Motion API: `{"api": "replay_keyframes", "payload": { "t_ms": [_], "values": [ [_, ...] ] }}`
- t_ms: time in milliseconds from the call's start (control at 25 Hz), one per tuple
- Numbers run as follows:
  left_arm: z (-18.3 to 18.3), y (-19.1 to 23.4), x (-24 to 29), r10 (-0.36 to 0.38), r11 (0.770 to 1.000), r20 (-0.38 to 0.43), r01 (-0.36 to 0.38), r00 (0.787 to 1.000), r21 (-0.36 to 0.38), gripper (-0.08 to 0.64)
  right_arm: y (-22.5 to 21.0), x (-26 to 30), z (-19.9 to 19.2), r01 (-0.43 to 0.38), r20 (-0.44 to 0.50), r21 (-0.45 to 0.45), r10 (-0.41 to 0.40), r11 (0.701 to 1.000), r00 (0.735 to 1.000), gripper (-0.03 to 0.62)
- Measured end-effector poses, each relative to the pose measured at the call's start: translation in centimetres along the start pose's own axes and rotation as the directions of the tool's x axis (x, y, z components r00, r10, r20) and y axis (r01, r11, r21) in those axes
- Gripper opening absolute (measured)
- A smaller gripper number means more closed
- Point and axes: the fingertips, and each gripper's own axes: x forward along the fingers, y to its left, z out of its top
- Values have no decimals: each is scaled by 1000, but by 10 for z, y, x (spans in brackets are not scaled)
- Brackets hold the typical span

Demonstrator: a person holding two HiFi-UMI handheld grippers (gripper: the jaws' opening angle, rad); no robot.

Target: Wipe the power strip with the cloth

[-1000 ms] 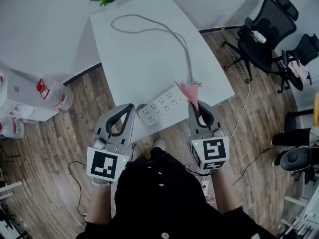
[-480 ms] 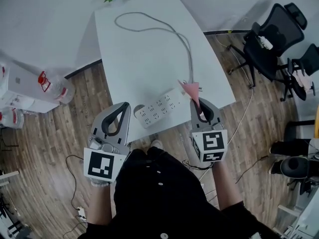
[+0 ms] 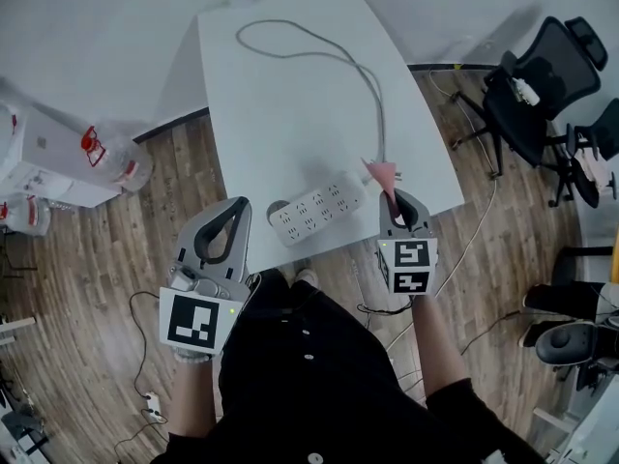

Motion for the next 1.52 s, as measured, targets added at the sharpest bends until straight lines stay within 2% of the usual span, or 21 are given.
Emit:
{"api": "replay_keyframes", "payload": {
  "t_ms": [440,640,1120,1520],
  "values": [
    [-6,25,-2,-22,1000,-9,22,1000,2,11,0,26,-46,61,-134,102,-47,993,990,55],
    [-11,37,-1,-36,999,-13,35,999,-5,11,5,35,-68,93,-193,81,-76,992,978,55],
    [-23,64,-3,-50,999,-24,49,998,-11,11,29,54,-85,66,-260,70,-46,995,964,55],
    [-26,75,-4,-50,998,-20,50,999,-23,11,43,55,-84,49,-270,72,-28,996,962,55]
  ]
}}
